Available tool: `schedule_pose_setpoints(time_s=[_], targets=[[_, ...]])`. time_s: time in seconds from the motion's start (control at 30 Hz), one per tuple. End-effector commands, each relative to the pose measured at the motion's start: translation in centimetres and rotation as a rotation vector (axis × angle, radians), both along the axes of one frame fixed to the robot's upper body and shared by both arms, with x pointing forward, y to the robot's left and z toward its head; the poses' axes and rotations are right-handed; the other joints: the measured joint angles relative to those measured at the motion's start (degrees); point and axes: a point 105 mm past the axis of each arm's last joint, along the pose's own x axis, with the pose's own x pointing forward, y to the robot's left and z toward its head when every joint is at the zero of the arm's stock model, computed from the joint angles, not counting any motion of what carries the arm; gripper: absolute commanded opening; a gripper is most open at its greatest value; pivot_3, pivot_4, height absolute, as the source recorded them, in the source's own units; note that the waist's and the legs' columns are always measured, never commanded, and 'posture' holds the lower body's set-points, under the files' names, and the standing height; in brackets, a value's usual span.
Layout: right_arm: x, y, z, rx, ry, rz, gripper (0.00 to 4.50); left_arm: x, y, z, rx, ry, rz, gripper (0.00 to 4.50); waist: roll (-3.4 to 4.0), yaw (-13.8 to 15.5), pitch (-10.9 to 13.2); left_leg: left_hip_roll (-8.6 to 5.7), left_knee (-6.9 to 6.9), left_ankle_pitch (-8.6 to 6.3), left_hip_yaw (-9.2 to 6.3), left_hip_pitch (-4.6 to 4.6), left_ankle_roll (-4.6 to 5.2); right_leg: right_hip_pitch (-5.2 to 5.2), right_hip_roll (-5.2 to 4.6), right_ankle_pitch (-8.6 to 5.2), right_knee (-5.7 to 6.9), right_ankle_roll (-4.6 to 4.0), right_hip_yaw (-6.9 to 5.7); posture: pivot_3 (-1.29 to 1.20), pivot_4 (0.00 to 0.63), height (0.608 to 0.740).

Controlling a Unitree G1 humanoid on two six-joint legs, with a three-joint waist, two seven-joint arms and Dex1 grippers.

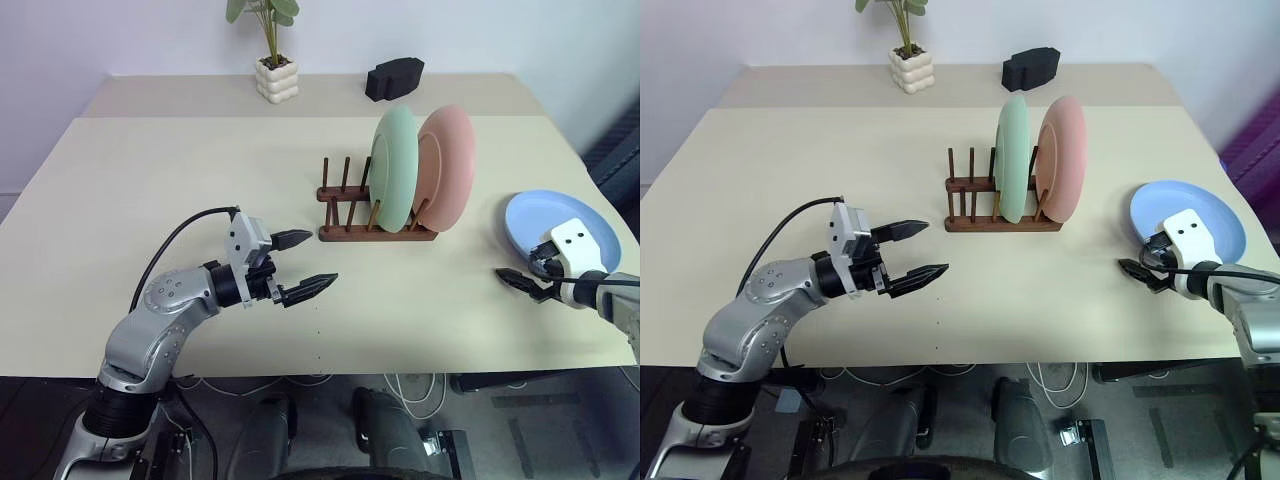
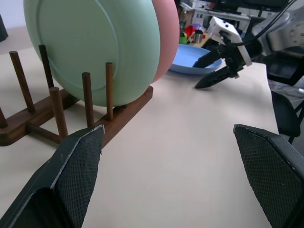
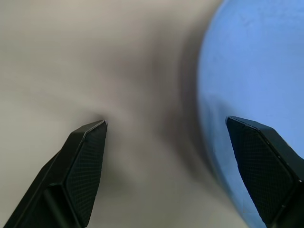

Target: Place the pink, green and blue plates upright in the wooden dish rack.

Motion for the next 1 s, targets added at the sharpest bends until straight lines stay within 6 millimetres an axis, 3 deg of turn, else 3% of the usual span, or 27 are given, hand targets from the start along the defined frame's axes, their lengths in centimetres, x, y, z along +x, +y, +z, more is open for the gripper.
schedule_pose_setpoints(time_s=[0.03, 0.23, 0.27, 0.43, 0.57, 0.67, 0.73, 0.83, 0.93, 1.0], targets=[[0.1, -0.3, -0.7, -0.021, 0.005, -0.024, 3.24, -0.5, -0.4, 0.5, -0.001, -0.029, -0.011, 4.50, -0.02, 0.0, 0.0, 0.00, 0.01, 0.00, 0.00, 0.00, 0.00, 0.02, 0.00, 0.00, 0.00, 0.00, 0.00, 0.00, 0.150, 0.736], [0.9, 0.0, 0.4, -0.083, -0.039, -0.023, 0.25, -0.4, -0.4, 0.4, -0.002, -0.024, -0.006, 4.50, -0.01, 0.1, 0.0, -0.02, 0.03, 0.00, -0.03, -0.01, 0.00, 0.04, 0.00, 0.00, -0.01, 0.00, 0.00, 0.00, 0.150, 0.736], [1.0, 0.1, 0.6, -0.089, -0.045, -0.022, 0.11, -0.3, -0.4, 0.4, -0.002, -0.024, -0.006, 4.50, -0.02, 0.1, 0.0, -0.02, 0.03, 0.00, -0.03, -0.01, 0.00, 0.03, 0.00, 0.00, -0.01, 0.00, 0.00, 0.00, 0.150, 0.736], [1.6, -0.3, 2.4, -0.190, -0.110, -0.042, 0.11, -0.3, -0.4, 0.4, -0.002, -0.026, -0.006, 4.50, 0.01, 0.1, 0.0, -0.02, 0.03, 0.00, -0.03, 0.00, 0.00, 0.04, 0.00, 0.01, -0.01, -0.01, 0.00, 0.00, 0.150, 0.736], [3.4, -1.2, 7.1, -0.451, -0.305, -0.079, 0.11, 0.0, -0.4, 0.5, -0.003, -0.041, 0.004, 4.50, 0.09, -0.1, 0.0, -0.04, 0.04, 0.00, 0.01, -0.01, 0.00, 0.01, -0.01, 0.02, -0.01, -0.01, 0.02, 0.00, 0.150, 0.736], [4.7, -0.1, 12.5, -0.676, -0.529, -0.049, 0.11, 0.5, -0.3, 0.6, -0.010, -0.056, 0.031, 4.50, 0.25, -0.1, 0.0, -0.05, 0.01, 0.00, 0.06, -0.02, 0.00, -0.05, -0.01, 0.02, 0.00, -0.01, 0.02, 0.00, 0.150, 0.736], [5.1, 1.5, 16.2, -0.743, -0.684, -0.020, 0.11, 1.1, 0.0, 0.9, -0.023, -0.070, 0.066, 4.50, 0.27, -0.1, 0.0, -0.05, -0.01, 0.00, 0.09, -0.01, 0.00, -0.08, -0.01, 0.02, 0.01, -0.01, 0.04, 0.00, 0.150, 0.736], [4.7, 6.1, 22.3, -0.853, -0.971, 0.104, 0.11, 2.6, 0.9, 2.1, -0.077, -0.113, 0.166, 4.50, 0.30, -0.1, 0.0, -0.05, -0.03, 0.00, 0.09, -0.02, -0.01, -0.10, 0.00, 0.03, 0.00, 0.01, 0.04, 0.00, 0.150, 0.736], [3.9, 9.4, 24.8, -0.870, -1.124, 0.210, 0.11, 3.6, 1.9, 3.1, -0.126, -0.136, 0.238, 4.50, 0.27, 0.0, 0.0, -0.05, -0.06, 0.00, 0.05, -0.04, -0.01, -0.12, 0.02, 0.09, 0.00, 0.12, 0.03, 0.00, 0.150, 0.736], [3.0, 12.3, 26.8, -0.742, -1.251, 0.279, 0.11, 4.4, 3.0, 4.0, -0.169, -0.148, 0.304, 4.50, 0.27, 0.0, 0.0, -0.05, -0.08, 0.00, 0.03, -0.06, -0.01, -0.11, 0.02, 0.11, -0.08, 0.16, 0.03, 0.00, 0.150, 0.736]])
